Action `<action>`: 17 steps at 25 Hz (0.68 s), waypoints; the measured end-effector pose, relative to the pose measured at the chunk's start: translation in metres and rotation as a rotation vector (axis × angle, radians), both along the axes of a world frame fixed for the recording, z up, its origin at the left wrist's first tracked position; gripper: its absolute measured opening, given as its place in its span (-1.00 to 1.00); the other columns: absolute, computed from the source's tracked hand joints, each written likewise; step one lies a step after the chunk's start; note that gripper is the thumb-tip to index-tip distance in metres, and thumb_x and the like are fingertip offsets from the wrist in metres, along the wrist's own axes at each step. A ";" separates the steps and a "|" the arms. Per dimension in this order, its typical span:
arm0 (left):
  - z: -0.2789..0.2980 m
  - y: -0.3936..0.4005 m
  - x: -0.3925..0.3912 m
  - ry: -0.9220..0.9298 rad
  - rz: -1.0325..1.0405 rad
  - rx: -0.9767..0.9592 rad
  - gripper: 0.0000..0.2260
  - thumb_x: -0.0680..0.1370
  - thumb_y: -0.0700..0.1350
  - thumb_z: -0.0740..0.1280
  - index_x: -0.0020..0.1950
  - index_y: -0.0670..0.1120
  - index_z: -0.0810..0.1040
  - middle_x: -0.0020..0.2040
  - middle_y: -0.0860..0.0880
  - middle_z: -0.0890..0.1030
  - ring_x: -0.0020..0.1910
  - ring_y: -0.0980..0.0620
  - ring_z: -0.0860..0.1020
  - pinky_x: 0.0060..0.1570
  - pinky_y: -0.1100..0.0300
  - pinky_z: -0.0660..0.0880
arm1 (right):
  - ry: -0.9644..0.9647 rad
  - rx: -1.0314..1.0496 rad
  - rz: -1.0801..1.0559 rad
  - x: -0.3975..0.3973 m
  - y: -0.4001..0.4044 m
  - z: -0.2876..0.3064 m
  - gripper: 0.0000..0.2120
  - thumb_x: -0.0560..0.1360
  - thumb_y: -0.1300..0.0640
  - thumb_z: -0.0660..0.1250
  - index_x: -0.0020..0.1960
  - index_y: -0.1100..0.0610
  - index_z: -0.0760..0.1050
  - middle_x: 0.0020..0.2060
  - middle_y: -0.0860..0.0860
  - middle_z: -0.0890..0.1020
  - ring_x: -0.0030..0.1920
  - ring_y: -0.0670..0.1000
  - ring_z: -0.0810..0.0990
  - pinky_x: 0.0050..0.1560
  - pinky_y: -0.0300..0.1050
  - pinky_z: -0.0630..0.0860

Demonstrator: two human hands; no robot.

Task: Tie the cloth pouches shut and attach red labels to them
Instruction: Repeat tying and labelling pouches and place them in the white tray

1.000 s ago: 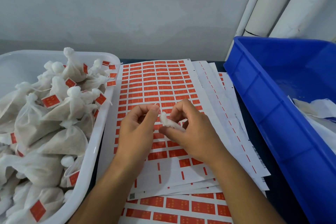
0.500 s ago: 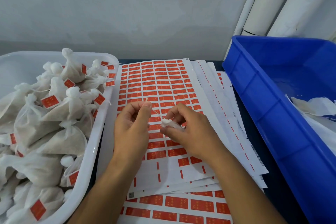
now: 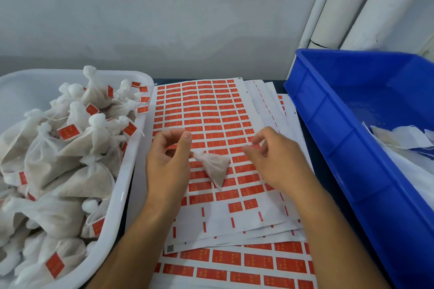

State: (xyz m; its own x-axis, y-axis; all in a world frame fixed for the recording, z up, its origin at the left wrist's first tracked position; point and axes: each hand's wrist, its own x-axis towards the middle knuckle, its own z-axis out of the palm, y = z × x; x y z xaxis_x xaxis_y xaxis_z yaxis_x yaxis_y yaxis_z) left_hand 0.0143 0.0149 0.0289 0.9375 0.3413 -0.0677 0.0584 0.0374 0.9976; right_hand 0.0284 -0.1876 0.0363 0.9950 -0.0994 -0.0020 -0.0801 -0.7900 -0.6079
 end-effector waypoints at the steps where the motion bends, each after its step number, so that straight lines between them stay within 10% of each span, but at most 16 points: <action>1: 0.000 -0.001 -0.001 -0.026 0.005 0.025 -0.81 0.60 0.12 0.37 0.19 0.23 0.50 0.09 0.26 0.63 0.00 0.15 0.68 -0.07 0.22 0.67 | 0.048 -0.067 -0.046 0.000 -0.014 0.001 -0.73 0.58 -0.27 0.29 0.12 -0.13 0.37 -0.07 -0.19 0.58 -0.21 -0.16 0.61 -0.34 -0.35 0.41; 6: -0.002 -0.005 -0.013 -0.373 -0.171 0.432 -0.70 0.48 0.08 0.47 0.07 0.34 0.42 -0.06 0.32 0.56 -0.09 0.17 0.59 -0.30 0.46 0.51 | 0.243 -0.166 -0.103 -0.008 -0.053 -0.010 -0.70 0.59 -0.30 0.25 0.04 -0.08 0.37 -0.14 -0.20 0.53 -0.21 -0.13 0.56 -0.36 -0.26 0.37; 12: -0.018 -0.011 -0.020 -0.001 -0.905 0.939 -0.72 0.44 0.33 0.44 -0.15 0.18 0.49 -0.17 0.30 0.60 -0.20 0.24 0.59 -0.29 0.44 0.53 | 0.362 0.010 -0.073 -0.015 -0.066 -0.001 -0.66 0.58 -0.30 0.25 -0.06 -0.04 0.54 -0.30 -0.16 0.69 -0.29 -0.09 0.70 -0.30 -0.23 0.49; 17: -0.019 -0.010 -0.018 -0.016 -0.857 0.818 -0.76 0.44 0.30 0.47 -0.08 0.28 0.48 -0.03 0.59 0.46 -0.03 0.48 0.51 -0.30 0.51 0.48 | 0.440 0.489 0.203 -0.032 -0.058 0.010 -0.62 0.43 -0.34 0.37 0.18 -0.23 0.56 0.01 -0.30 0.72 0.00 -0.16 0.73 -0.13 -0.17 0.69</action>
State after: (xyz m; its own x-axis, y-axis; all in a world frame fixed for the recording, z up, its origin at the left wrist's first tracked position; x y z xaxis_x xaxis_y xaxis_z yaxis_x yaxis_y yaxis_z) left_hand -0.0039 0.0053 0.0101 0.8803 -0.4623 -0.1069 -0.2592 -0.6572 0.7077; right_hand -0.0033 -0.2454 0.0468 0.8902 0.2042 -0.4072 -0.2806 -0.4584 -0.8433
